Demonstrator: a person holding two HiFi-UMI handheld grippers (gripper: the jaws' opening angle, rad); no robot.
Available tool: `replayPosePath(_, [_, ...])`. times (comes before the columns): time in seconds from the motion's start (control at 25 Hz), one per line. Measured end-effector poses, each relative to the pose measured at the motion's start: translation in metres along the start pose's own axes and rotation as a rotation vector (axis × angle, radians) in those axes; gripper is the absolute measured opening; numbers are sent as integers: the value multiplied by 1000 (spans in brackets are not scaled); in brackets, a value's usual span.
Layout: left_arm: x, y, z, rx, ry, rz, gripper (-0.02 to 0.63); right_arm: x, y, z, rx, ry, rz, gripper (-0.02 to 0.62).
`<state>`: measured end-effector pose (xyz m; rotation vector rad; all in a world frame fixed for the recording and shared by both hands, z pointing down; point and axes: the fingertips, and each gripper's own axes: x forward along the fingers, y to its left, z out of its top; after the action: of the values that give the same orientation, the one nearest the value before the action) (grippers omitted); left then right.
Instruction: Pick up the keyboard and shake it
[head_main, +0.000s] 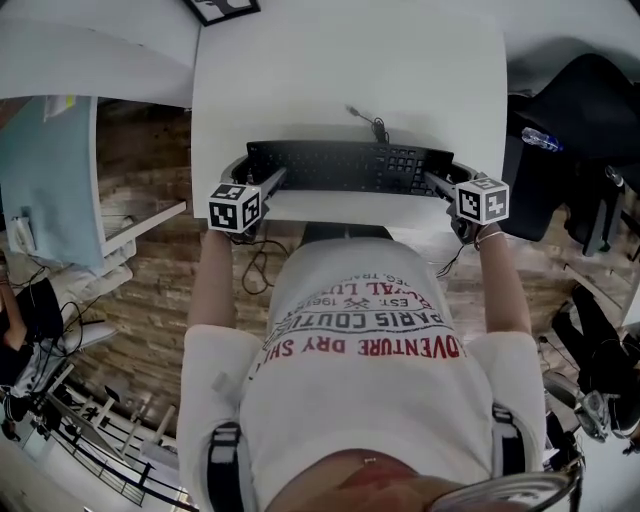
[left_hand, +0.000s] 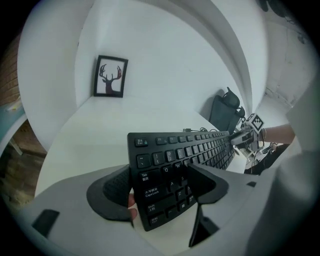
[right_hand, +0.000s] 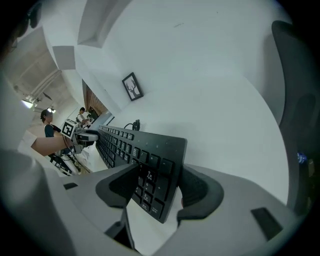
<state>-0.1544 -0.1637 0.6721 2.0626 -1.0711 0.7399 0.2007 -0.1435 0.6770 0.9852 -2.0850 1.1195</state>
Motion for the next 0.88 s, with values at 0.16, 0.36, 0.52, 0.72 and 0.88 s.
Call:
replayPosePath(0.16, [-14, -7, 36, 78, -112, 17, 353, -19, 3, 25, -36, -78, -26, 266])
replayPosePath(0.36, [-43, -22, 97, 185, -264, 34, 353, -58, 12, 71, -107, -217, -61, 265])
replayPosePath(0.52, [-68, -35, 157, 271, -402, 41, 353, -95, 19, 117, -174, -343, -92, 265])
replayPosePath(0.72, [-105, -59, 217, 350, -546, 44, 353, -145, 33, 160, -243, -477, -133, 265])
replayPosePath(0.88, [-122, -72, 246, 393, -616, 46, 353, -172, 39, 180, -269, -542, -156, 265])
